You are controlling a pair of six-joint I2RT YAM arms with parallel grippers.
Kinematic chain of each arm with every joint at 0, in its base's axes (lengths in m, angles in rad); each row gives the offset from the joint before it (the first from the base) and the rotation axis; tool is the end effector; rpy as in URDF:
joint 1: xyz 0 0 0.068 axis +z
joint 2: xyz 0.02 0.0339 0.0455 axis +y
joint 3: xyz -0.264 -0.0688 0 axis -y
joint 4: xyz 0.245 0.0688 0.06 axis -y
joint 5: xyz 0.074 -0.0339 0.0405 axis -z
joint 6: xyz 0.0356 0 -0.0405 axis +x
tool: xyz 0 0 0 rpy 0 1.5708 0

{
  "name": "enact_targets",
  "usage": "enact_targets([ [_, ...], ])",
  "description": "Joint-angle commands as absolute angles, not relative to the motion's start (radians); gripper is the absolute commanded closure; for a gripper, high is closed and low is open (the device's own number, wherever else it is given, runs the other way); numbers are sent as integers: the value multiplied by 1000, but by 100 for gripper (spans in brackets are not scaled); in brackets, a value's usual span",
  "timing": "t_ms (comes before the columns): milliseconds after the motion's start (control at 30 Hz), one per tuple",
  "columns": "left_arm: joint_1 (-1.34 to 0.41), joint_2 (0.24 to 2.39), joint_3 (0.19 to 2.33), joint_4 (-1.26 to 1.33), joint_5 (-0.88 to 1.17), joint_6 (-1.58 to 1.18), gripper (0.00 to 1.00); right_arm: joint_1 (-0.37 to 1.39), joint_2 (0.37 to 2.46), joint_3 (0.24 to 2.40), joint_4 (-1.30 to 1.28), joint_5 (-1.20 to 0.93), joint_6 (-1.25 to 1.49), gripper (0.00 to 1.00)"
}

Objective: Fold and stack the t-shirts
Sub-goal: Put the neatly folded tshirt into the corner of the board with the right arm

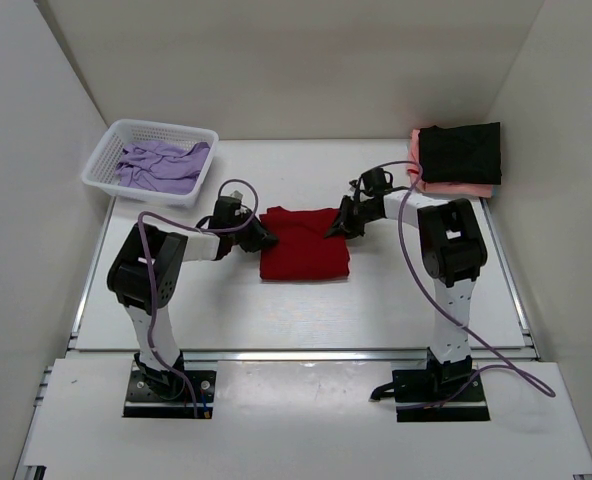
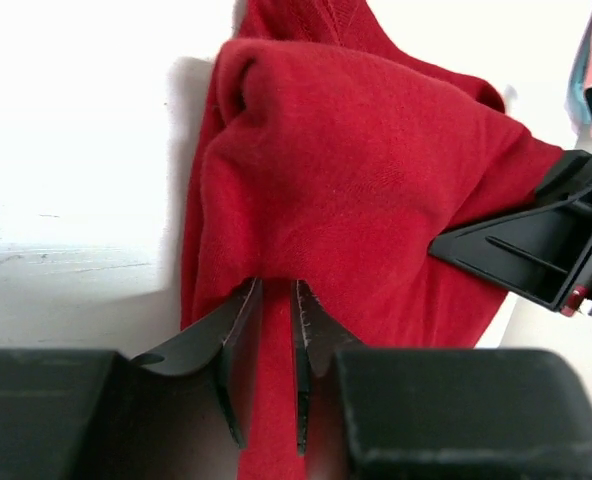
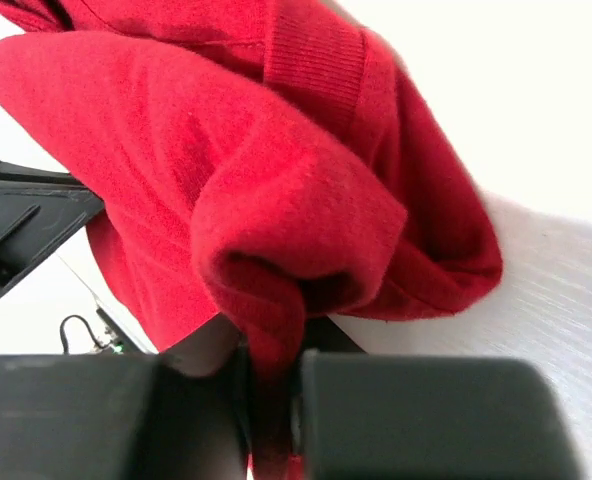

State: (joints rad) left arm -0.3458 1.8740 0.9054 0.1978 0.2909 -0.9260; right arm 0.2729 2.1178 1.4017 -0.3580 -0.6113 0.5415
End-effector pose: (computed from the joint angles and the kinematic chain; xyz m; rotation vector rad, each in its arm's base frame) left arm 0.3396 -0.1332 0.1222 -0.5682 2.4460 -0.9247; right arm 0.4092 0.1358 0.1327 0.1492 2.7377 1.0663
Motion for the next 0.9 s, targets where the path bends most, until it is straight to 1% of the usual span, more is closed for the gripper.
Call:
enact_targets([
  [0, -322, 1847, 867, 244, 316, -936, 71, 233, 2121, 1384, -330, -630, 525, 100],
  [33, -319, 1835, 855, 273, 337, -934, 70, 229, 2125, 1405, -343, -634, 494, 100],
  [100, -304, 1810, 841, 307, 360, -936, 66, 212, 2123, 1471, -428, -568, 403, 100],
  [133, -286, 1790, 825, 323, 383, -936, 65, 207, 2132, 1535, -496, -490, 327, 100],
  [167, -284, 1780, 809, 349, 409, -943, 71, 203, 2129, 1595, -559, -415, 296, 100],
  [200, -273, 1761, 758, 441, 438, -974, 90, 207, 2128, 1618, -604, -341, 237, 100],
  [233, -259, 1741, 723, 601, 484, -1044, 97, 209, 2125, 1647, -604, -313, 194, 100],
  [267, -255, 1730, 662, 764, 509, -1124, 100, 198, 2112, 1663, -600, -272, 151, 100],
  [333, -239, 1726, 611, 891, 560, -1173, 100, 175, 2094, 1681, -592, -232, 105, 99],
  [367, -238, 1727, 623, 867, 592, -1148, 97, 172, 2101, 1701, -578, -203, 82, 100],
  [400, -233, 1720, 650, 817, 627, -1109, 92, 160, 2095, 1735, -584, -181, 42, 100],
  [433, -238, 1717, 676, 792, 641, -1085, 89, 156, 2098, 1750, -587, -163, 28, 100],
  [500, -247, 1700, 696, 749, 643, -1039, 89, 141, 2109, 1837, -617, -95, -40, 100],
  [633, -230, 1690, 669, 845, 638, -1112, 89, 100, 2164, 1979, -630, -72, -196, 100],
  [667, -233, 1689, 663, 827, 644, -1102, 89, 88, 2181, 2021, -624, -55, -233, 100],
  [767, -239, 1704, 692, 772, 670, -1037, 89, 37, 2255, 2173, -634, -48, -285, 100],
  [867, -227, 1707, 657, 788, 680, -1037, 89, 2, 2328, 2346, -672, -52, -316, 100],
])
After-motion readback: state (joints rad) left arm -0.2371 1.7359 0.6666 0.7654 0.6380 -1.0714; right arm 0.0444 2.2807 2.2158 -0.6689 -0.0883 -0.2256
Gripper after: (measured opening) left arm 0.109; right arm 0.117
